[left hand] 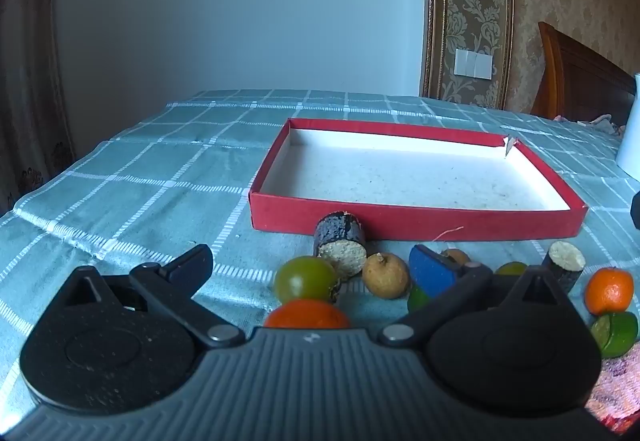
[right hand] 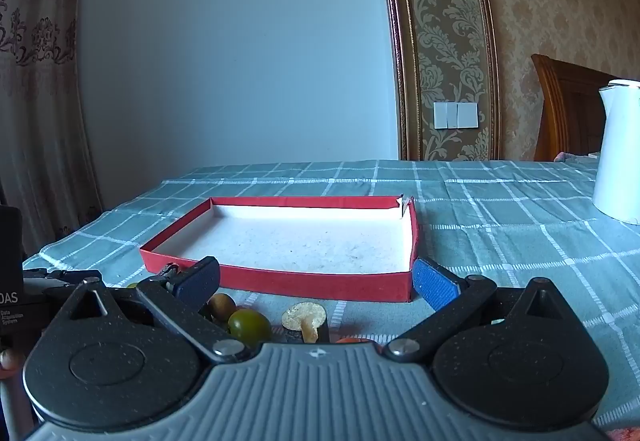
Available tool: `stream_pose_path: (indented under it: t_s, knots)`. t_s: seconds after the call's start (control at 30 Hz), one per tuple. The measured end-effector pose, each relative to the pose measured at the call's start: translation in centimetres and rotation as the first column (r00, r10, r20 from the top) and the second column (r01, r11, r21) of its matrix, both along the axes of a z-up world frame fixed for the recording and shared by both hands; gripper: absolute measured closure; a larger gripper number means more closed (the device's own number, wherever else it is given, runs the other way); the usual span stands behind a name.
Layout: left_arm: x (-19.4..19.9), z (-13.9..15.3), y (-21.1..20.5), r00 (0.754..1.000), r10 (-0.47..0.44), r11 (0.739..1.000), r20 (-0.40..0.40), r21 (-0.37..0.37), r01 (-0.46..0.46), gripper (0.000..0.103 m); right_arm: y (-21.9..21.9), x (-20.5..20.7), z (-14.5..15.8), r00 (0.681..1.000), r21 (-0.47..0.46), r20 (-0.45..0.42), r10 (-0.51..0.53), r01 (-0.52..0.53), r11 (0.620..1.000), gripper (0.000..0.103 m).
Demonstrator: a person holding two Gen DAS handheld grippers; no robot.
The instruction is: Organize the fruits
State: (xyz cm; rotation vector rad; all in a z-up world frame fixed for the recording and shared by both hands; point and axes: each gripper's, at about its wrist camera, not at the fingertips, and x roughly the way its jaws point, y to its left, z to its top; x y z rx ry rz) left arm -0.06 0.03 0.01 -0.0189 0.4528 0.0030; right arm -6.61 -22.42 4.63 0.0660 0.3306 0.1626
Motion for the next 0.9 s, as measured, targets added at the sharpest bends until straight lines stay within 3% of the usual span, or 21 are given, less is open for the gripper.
stream_pose_path:
  t_s: [0.4,0.9]
  knots:
    - [0.3,-0.1,-0.2,1.000,0.003,1.000,-0.017,0.021,-0.002,0.000,-0.7,0.4,-0.4,1.000,0.018,-0.007,0.000,0.000,1.000,0.000]
    - [0.1,-0.1,0.4,1.000,0.001,1.000,0.006,-0.010,-0.001,0.000,-1.6,-0.4,-0.5,1.000,0.033,-0.004,-0.016,0.016,0.999,0.000]
